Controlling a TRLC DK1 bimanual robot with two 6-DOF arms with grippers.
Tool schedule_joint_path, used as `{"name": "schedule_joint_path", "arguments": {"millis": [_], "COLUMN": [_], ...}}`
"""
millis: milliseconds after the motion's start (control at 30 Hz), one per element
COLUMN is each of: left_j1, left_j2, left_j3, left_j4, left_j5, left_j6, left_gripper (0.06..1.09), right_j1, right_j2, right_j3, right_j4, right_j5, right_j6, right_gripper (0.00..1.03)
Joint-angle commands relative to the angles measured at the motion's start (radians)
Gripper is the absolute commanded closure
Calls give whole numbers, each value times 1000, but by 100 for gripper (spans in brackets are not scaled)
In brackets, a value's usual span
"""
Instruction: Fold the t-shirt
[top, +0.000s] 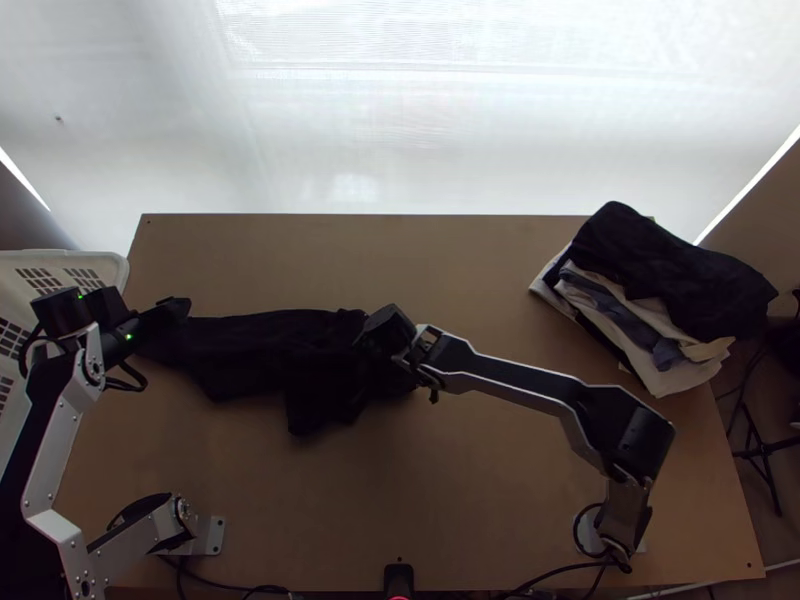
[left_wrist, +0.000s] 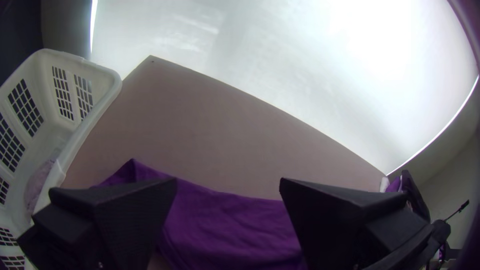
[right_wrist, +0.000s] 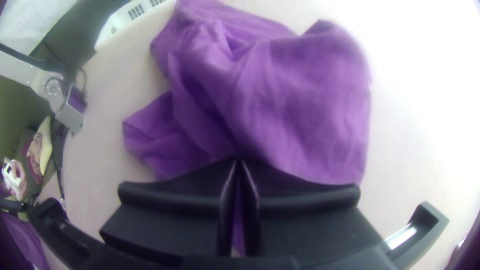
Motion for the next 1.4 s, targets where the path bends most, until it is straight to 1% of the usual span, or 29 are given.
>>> {"name": "schedule_joint_path", "arguments": {"millis": [0, 100, 267, 367, 433, 567, 700, 800, 933, 1033, 1133, 1233, 1367], "left_j1": [-9, -15, -34, -51, -60, -74, -81, -100, -130, -170, -213, -224, -216], "left_j2": [8, 8, -1, -6, -17, -30, -37, -50, -60, -58, -44, 0, 95], "left_j3": [41, 43, 44, 46, 46, 48, 63, 77, 90, 92, 90, 83, 101], "left_j4": [-3, -3, -31, -51, -63, -81, -103, -121, -158, -207, -271, -304, -396], "left_j5": [3, 3, 5, 5, 5, 5, 5, 5, 5, 3, 3, -9, -46], "left_j6": [-43, -65, -92, -95, -98, -98, -109, -129, -154, -149, -135, -117, -52], "left_gripper": [10, 10, 10, 10, 10, 10, 10, 10, 10, 10, 10, 10, 10], "right_j1": [-42, -73, -142, -214, -271, -392, -496, -565, -631, -657, -654, -645, -637], "right_j2": [-177, -270, -433, -517, -563, -638, -692, -709, -730, -746, -767, -784, -786], "right_j3": [-61, -84, -110, -107, -107, -120, -154, -193, -255, -283, -297, -305, -303], "right_j4": [8, 33, 80, 108, 111, 111, 105, 82, 63, 50, 39, 36, 31], "right_j5": [0, 5, 74, 115, 128, 137, 140, 140, 140, 140, 140, 140, 140], "right_j6": [26, 32, 32, 51, 57, 80, 124, 158, 170, 181, 186, 187, 187], "right_gripper": [100, 100, 100, 100, 100, 100, 100, 100, 100, 100, 100, 100, 100]}}
